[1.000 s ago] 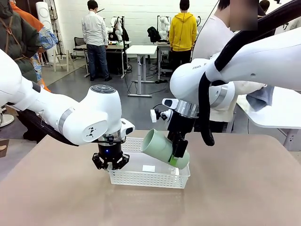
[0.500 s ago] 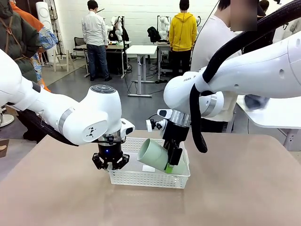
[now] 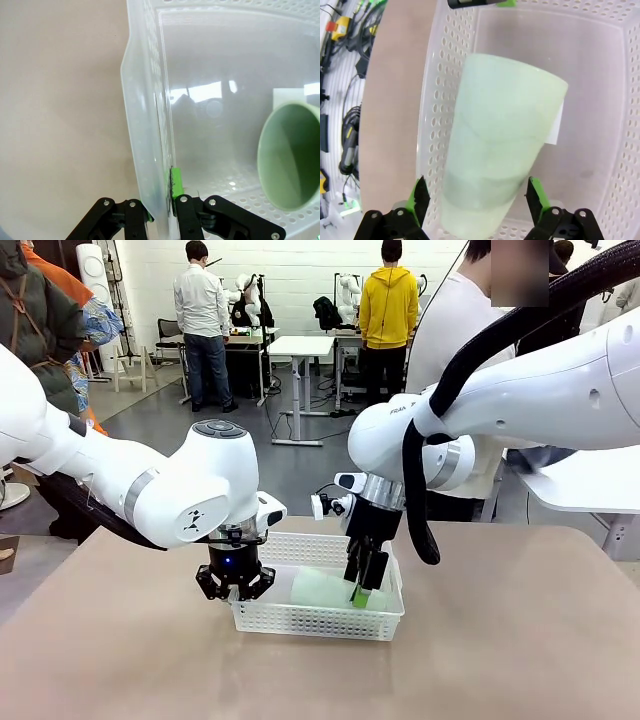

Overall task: Clean and organize the cups into the basket.
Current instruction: Pick up the Organizing basket and move it to the center of the table, then pick up the Reusable plastic cup from the right side of the table and place it inside the Organizing basket.

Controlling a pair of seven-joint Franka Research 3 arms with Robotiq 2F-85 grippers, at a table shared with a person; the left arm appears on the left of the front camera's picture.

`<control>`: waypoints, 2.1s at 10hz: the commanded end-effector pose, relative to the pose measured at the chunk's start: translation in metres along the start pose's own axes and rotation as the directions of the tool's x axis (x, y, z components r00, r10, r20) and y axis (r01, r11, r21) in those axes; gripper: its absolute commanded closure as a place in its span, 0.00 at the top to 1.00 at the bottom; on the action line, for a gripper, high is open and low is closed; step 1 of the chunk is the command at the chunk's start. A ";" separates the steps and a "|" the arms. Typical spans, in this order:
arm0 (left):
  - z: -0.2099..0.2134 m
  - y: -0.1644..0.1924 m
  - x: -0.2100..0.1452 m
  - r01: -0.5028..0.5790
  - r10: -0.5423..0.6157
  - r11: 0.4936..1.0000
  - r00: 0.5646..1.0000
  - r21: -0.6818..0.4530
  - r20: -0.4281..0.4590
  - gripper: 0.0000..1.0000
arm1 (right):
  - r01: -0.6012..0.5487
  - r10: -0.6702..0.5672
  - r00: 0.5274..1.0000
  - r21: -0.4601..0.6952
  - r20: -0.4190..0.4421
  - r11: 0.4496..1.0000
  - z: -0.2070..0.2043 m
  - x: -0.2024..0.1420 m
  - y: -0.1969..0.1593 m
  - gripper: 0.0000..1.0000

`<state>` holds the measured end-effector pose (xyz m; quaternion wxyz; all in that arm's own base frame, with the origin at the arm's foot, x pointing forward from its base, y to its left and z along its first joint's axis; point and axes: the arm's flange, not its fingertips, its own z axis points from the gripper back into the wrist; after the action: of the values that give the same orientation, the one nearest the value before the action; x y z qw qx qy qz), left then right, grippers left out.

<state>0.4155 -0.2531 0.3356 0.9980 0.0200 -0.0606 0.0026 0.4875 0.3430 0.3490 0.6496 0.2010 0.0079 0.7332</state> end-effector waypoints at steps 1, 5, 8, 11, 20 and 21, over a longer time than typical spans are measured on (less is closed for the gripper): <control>0.001 -0.002 0.001 0.000 0.000 1.000 1.000 -0.001 0.002 0.00 | -0.004 0.004 1.000 0.005 -0.003 1.000 0.003 0.001 -0.002 1.00; 0.001 -0.002 0.001 0.000 0.000 1.000 1.000 -0.001 0.002 0.00 | -0.030 0.042 0.992 -0.105 0.118 0.994 0.061 -0.031 0.045 1.00; 0.001 -0.002 0.001 0.000 0.000 1.000 1.000 -0.001 0.002 0.00 | 0.060 0.043 0.947 -0.303 0.319 0.951 0.123 -0.103 0.102 1.00; 0.001 -0.002 0.001 0.000 0.000 1.000 1.000 -0.001 0.002 0.00 | 0.143 0.075 0.838 -0.351 0.540 0.925 0.134 -0.200 0.142 1.00; 0.001 -0.002 0.001 0.000 0.000 1.000 1.000 -0.001 0.002 0.00 | 0.293 0.081 0.551 -0.284 0.830 0.913 0.082 -0.406 0.198 1.00; 0.001 -0.002 0.001 0.000 0.000 1.000 1.000 -0.001 0.002 0.00 | 0.356 0.057 0.521 -0.278 0.852 0.892 0.076 -0.417 0.208 1.00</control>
<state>0.4158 -0.2532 0.3353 0.9980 0.0200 -0.0601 0.0027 0.3510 -0.1065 0.3636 0.6581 0.3844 -0.4187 0.4938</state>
